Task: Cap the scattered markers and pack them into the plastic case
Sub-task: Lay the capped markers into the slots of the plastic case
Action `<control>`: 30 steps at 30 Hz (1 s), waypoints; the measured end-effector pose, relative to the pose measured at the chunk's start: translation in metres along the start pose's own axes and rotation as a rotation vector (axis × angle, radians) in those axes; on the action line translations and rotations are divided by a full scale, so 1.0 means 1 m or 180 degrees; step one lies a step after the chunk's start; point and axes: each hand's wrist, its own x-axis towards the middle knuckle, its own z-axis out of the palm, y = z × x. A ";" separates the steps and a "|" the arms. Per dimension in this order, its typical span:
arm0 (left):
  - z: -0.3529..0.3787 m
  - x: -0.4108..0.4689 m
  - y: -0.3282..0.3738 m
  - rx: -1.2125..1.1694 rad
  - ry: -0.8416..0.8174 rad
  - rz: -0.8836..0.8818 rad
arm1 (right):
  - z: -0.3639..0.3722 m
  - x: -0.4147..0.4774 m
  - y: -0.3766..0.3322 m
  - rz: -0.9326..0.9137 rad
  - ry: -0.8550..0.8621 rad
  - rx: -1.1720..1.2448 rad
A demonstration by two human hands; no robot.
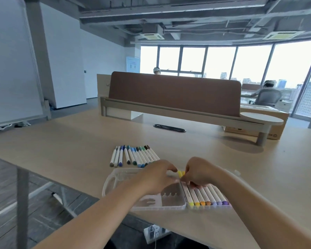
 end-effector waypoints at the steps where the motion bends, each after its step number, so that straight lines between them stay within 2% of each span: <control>1: -0.004 0.000 -0.005 -0.0019 0.0069 -0.0005 | -0.001 0.003 -0.003 -0.0038 0.0167 -0.0028; 3: -0.013 0.000 -0.014 -0.0067 0.0174 -0.0035 | -0.003 0.011 -0.010 -0.0176 0.0526 0.0148; 6: -0.026 0.002 -0.030 -0.0159 0.0328 -0.0140 | -0.004 0.025 -0.025 -0.0342 0.0746 0.0558; 11: -0.047 0.006 -0.065 -0.0191 0.0591 -0.0354 | -0.007 0.054 -0.061 -0.0428 0.1000 0.0345; 19: -0.073 0.024 -0.112 -0.0332 0.0845 -0.0615 | -0.013 0.098 -0.103 -0.0344 0.0976 0.0529; 30: -0.091 0.031 -0.170 -0.0255 0.1051 -0.0846 | -0.009 0.130 -0.173 -0.0655 0.0838 0.0328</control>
